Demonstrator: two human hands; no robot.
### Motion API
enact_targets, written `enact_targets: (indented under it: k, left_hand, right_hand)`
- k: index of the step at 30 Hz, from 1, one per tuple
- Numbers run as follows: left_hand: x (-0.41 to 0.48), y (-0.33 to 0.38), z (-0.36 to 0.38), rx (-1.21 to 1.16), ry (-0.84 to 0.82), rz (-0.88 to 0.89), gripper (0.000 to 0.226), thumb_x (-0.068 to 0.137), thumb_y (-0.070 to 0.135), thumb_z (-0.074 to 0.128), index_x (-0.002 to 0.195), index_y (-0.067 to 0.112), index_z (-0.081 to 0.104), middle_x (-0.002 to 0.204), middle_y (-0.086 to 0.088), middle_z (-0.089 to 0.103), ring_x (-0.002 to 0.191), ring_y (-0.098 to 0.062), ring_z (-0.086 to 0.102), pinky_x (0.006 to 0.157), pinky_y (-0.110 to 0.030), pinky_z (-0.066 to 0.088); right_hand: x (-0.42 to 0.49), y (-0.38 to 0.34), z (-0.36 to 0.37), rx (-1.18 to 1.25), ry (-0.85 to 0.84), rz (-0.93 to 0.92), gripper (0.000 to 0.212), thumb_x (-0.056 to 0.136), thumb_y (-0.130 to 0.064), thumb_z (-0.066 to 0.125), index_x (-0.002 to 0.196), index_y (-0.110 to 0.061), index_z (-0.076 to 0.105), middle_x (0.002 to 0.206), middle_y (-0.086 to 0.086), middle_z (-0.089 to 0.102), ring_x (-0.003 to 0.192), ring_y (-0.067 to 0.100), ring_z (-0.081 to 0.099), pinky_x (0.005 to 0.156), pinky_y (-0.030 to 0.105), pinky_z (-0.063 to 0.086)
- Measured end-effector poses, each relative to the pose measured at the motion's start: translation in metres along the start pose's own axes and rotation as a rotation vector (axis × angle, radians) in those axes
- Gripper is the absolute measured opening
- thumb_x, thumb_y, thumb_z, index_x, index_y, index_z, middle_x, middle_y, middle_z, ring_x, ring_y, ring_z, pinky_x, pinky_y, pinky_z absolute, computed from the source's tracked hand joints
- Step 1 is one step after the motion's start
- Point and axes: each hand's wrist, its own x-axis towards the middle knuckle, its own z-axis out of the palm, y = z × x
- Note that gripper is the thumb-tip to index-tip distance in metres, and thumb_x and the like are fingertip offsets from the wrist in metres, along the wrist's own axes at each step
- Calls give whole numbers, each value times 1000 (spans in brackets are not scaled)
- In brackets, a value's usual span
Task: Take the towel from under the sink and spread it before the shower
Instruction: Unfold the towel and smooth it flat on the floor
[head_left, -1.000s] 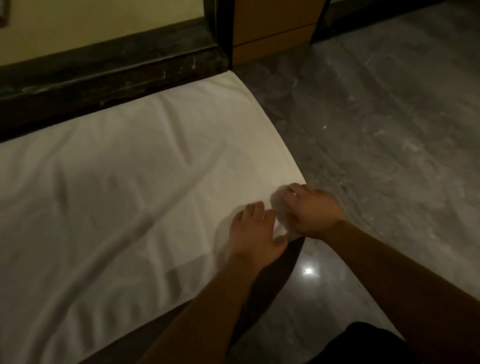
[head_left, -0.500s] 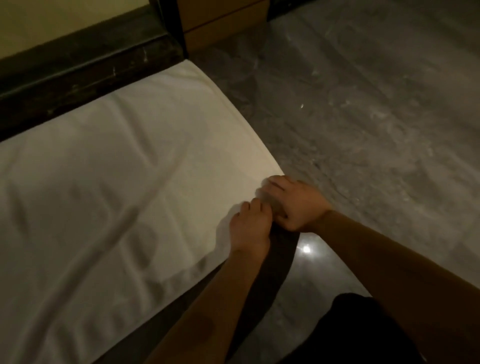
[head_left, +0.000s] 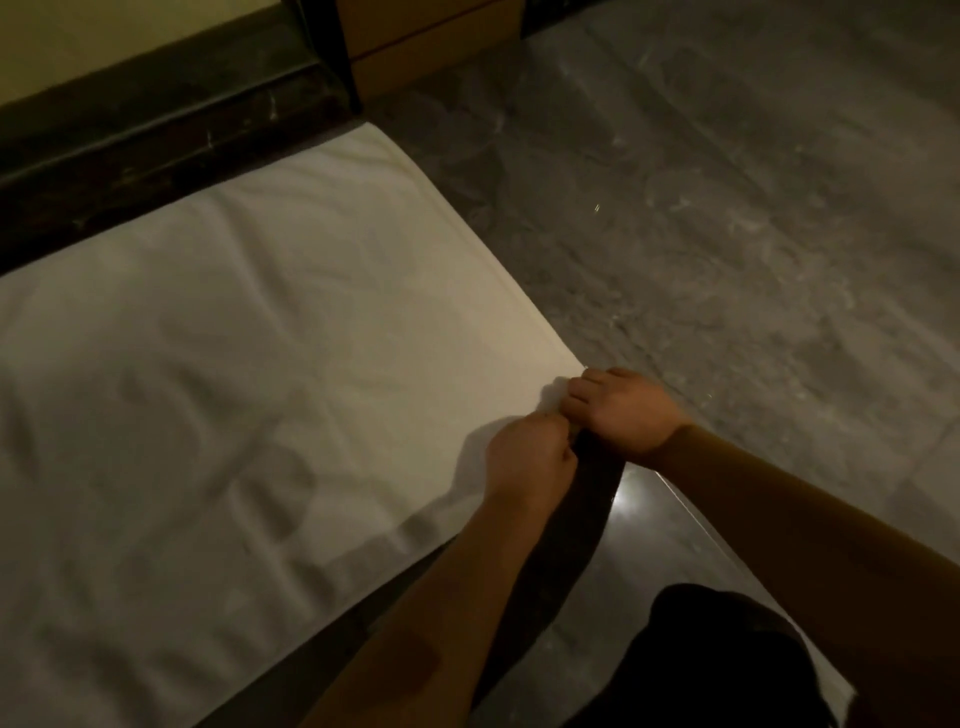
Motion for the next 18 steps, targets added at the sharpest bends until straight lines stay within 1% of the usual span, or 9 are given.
enact_targets:
  k: [2, 4, 6, 7, 8, 10, 12, 15, 18]
  left_hand:
    - [0, 1, -2, -17, -8, 32, 18, 90, 28, 51, 82, 16, 62, 83, -5, 65, 77, -22, 61, 68, -32, 47]
    - [-2, -3, -5, 13, 85, 46, 21, 90, 33, 50, 84, 17, 63, 85, -4, 64, 79, -21, 60, 71, -33, 50]
    - [-3, -15, -7, 100, 254, 38, 24, 89, 32, 51, 102, 16, 64, 104, -7, 64, 98, -23, 59, 86, -36, 48]
    - [-5, -22, -6, 147, 297, 3, 33, 90, 31, 51, 117, 15, 59, 122, -10, 59, 114, -25, 53, 99, -38, 41]
    - [-6, -31, -6, 195, 285, -54, 47, 92, 35, 49, 133, 14, 48, 141, -13, 45, 131, -27, 40, 109, -40, 29]
    - [-11, -46, -4, 295, 186, -160, 69, 95, 49, 35, 150, 16, 11, 158, -14, 6, 145, -30, 6, 115, -45, 4]
    - [-16, -56, 1, 366, 121, -166, 78, 93, 59, 22, 149, 16, -11, 157, -14, -14, 144, -31, -12, 112, -47, -8]
    - [-17, -59, 2, 387, 77, -143, 81, 91, 62, 19, 148, 17, -16, 156, -13, -19, 143, -31, -17, 111, -48, -12]
    - [-15, -58, -3, 375, 65, -135, 79, 92, 61, 24, 149, 18, -10, 157, -13, -15, 143, -31, -14, 111, -47, -11]
  right_hand:
    - [-2, 2, -2, 61, -44, 33, 30, 62, -23, 76, 87, -11, 65, 84, 8, 63, 75, 29, 61, 63, 34, 49]
    - [-2, 3, -4, 96, -40, 43, 34, 61, -22, 71, 92, -11, 64, 86, 8, 63, 76, 29, 60, 64, 35, 48]
    - [2, 3, -6, 95, -26, 43, 34, 68, -24, 63, 99, -9, 63, 95, 12, 63, 83, 31, 59, 70, 38, 47]
    - [6, 2, -5, 99, -2, 51, 38, 74, -26, 58, 107, -8, 61, 104, 15, 62, 92, 33, 59, 76, 40, 47]
    - [11, 0, -4, 117, 9, 76, 45, 80, -30, 54, 119, -8, 57, 118, 17, 59, 105, 35, 56, 87, 43, 46]
    - [19, -6, 2, 170, -3, 150, 63, 91, -40, 41, 145, -11, 31, 151, 15, 32, 136, 31, 33, 110, 45, 28]
    - [22, -12, 15, 167, -68, 186, 70, 96, -50, 26, 151, -18, -4, 160, 6, -3, 146, 21, 0, 117, 40, 3]
    - [20, -18, 30, 146, -137, 255, 71, 94, -59, 13, 142, -23, -26, 153, 2, -25, 142, 15, -19, 112, 37, -14]
    - [22, -16, 30, 126, -128, 261, 73, 92, -62, 11, 144, -22, -23, 155, 3, -21, 141, 15, -18, 111, 38, -16]
